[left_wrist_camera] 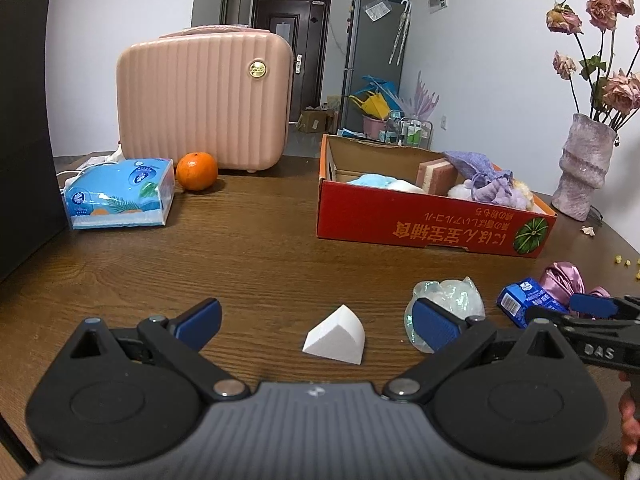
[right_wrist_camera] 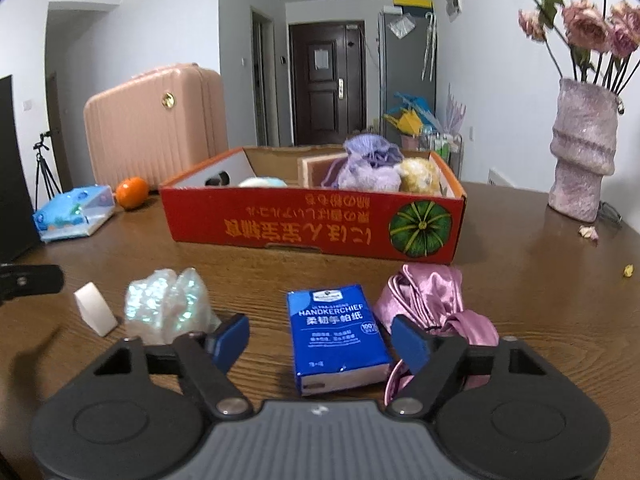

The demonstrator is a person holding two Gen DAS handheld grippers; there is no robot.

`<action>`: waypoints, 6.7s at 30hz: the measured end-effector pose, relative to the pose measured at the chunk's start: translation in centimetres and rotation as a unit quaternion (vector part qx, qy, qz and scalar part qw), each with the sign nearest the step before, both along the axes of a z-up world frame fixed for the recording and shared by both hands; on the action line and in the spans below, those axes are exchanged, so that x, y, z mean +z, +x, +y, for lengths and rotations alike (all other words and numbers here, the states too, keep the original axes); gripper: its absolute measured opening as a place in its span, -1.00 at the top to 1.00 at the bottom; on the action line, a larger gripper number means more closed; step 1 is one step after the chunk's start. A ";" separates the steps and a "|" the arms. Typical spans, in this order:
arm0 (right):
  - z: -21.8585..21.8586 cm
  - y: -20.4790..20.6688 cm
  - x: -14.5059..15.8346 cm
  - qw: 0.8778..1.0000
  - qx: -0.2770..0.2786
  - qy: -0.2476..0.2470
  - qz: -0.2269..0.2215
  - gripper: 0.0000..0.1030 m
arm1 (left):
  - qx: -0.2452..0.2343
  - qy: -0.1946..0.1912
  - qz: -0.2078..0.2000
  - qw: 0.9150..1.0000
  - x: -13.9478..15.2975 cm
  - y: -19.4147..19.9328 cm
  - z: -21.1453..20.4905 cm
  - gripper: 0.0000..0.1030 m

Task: Organize soft objects
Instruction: 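Move both grippers back to the table and grasp the blue tissue pack with the right gripper, then grasp the white triangular sponge with the left gripper, then carry the sponge with the left gripper while the right gripper carries the tissue pack into the box, then open both grippers to release the sponge and tissue pack into the box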

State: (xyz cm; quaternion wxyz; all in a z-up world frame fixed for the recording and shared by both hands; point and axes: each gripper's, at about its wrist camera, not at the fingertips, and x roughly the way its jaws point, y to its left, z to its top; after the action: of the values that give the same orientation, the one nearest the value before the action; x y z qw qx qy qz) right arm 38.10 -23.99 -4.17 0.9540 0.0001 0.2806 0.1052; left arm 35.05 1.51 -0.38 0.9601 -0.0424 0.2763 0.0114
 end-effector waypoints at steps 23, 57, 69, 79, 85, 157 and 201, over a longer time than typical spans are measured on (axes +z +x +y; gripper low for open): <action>0.5 0.5 -0.5 1.000 0.006 -0.006 -0.007 0.03 | -0.003 0.012 0.032 0.999 -1.1 1.1 -0.3 -1.00; 1.0 -1.4 0.5 0.999 0.004 0.018 -0.040 0.02 | -0.033 0.027 0.082 0.996 -3.8 5.2 -1.2 -0.05; 1.0 -1.4 0.5 0.999 0.004 0.019 -0.040 0.02 | -0.046 0.024 0.080 0.995 -3.8 5.0 -1.2 0.28; 1.0 -1.4 0.7 0.999 0.005 0.019 -0.044 0.02 | -0.053 0.026 0.048 0.997 -2.8 4.1 -1.5 0.29; 0.9 -1.3 1.2 0.998 0.005 0.024 -0.051 0.02 | -0.054 0.030 0.017 0.998 -1.8 3.4 -1.9 0.29; 4.4 19.3 4.1 0.997 -0.030 -0.010 -0.076 0.02 | -0.032 -0.010 -0.065 0.997 2.1 23.5 -4.1 0.28; 5.3 13.5 5.2 0.994 -0.029 -0.011 -0.109 -1.00 | 0.022 0.004 -0.089 0.996 2.8 18.9 -2.7 -1.00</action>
State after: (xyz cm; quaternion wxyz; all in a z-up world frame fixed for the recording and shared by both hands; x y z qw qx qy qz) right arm 51.62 -18.69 1.07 0.9815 -0.0134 0.1763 0.0738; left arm 53.98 -1.20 2.42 0.9806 -0.0450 0.1883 0.0296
